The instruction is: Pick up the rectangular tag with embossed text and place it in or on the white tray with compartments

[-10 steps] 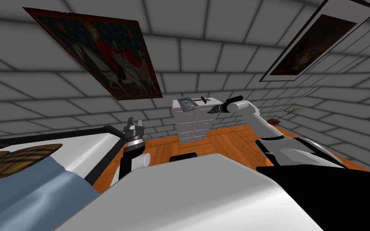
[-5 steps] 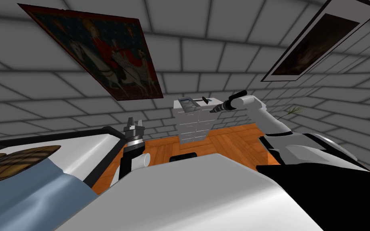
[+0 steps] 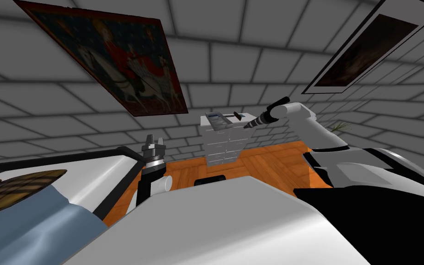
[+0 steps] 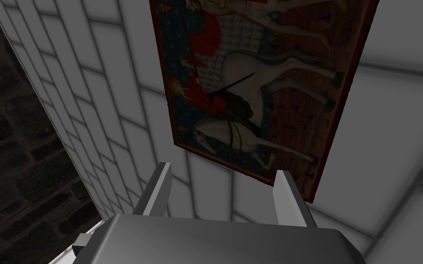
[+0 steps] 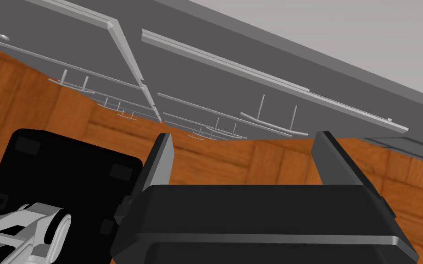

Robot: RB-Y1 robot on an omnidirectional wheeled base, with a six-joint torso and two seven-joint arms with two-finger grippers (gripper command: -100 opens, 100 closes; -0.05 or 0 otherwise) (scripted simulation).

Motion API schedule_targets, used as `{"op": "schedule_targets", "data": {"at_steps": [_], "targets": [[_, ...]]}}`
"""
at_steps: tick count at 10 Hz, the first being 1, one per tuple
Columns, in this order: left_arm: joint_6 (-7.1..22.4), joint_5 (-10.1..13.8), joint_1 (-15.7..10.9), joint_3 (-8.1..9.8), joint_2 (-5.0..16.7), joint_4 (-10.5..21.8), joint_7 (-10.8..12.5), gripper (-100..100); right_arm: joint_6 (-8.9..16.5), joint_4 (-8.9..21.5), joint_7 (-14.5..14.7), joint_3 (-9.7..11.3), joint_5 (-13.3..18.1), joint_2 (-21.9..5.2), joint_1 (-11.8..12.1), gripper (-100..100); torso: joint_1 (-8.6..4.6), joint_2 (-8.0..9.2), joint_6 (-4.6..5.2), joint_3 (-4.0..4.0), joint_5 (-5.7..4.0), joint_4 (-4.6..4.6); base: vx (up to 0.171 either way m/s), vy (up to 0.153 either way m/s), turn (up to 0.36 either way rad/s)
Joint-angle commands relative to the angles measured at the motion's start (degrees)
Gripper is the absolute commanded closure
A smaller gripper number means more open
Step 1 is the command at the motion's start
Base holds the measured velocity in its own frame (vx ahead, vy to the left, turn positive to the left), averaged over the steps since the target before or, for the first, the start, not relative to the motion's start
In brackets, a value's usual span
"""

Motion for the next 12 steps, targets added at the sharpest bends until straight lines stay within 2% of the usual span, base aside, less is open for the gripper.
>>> {"op": "schedule_targets", "data": {"at_steps": [1,2,3,4,5,6,7,8,9,12], "targets": [[0.0,0.0,0.0,0.0,0.0,0.0,0.0,0,2.9,1.6,-2.8,0.1,-2.0,-2.3,-1.7,-100,0.0,0.0,0.0,0.0,0.0,0.0,0.064,0.04,0.007],[0.0,0.0,0.0,0.0,0.0,0.0,0.0,0,4.3,1.6,-2.8,0.1,-2.0,-2.3,-1.7,-100,0.03,-0.02,-0.01,0.0,0.01,0.0,0.063,0.035,0.006],[0.0,0.0,0.0,0.0,0.0,0.0,0.0,0,6.1,2.7,-5.1,0.2,-3.5,-4.2,-2.8,-100,0.01,0.0,0.0,0.0,0.0,0.0,0.088,0.046,0.014],[0.0,0.0,0.0,0.0,0.0,0.0,0.0,0,7.1,2.7,-5.1,0.2,-3.5,-4.2,-2.8,-100,0.04,-0.06,0.0,-0.03,0.01,0.0,0.081,0.036,0.003],[0.0,0.0,0.0,0.0,0.0,0.0,0.0,0,9.1,3.7,-7.2,0.3,-4.9,-5.9,-3.8,-100,0.02,-0.06,-0.01,-0.03,0.0,-0.02,0.096,0.03,0.021],[0.0,0.0,0.0,0.0,0.0,0.0,0.0,0,9.6,3.7,-7.2,0.3,-4.9,-5.9,-3.8,-100,-0.01,-0.11,-0.01,-0.06,0.0,-0.02,0.085,0.029,0.012],[0.0,0.0,0.0,0.0,0.0,0.0,0.0,0,11.8,4.6,-9.2,0.5,-6.1,-7.5,-4.6,-100,-0.01,-0.09,-0.01,-0.06,-0.01,-0.03,0.09,0.049,0.025],[0.0,0.0,0.0,0.0,0.0,0.0,0.0,0,13.3,5.4,-10.9,0.7,-7.2,-8.9,-5.3,-100,0.05,-0.09,-0.01,-0.05,0.01,-0.02,0.152,0.046,0.043],[0.0,0.0,0.0,0.0,0.0,0.0,0.0,0,14.0,5.4,-10.9,0.7,-7.2,-8.9,-5.3,-100,0.06,-0.26,-0.02,-0.15,0.02,-0.06,0.126,0.029,0.018],[0.0,0.0,0.0,0.0,0.0,0.0,0.0,0,18.6,7.3,-14.9,1.5,-9.8,-12.1,-6.5,-100,0.01,-0.29,-0.02,-0.17,0.0,-0.07,0.144,0.038,0.052]]}}
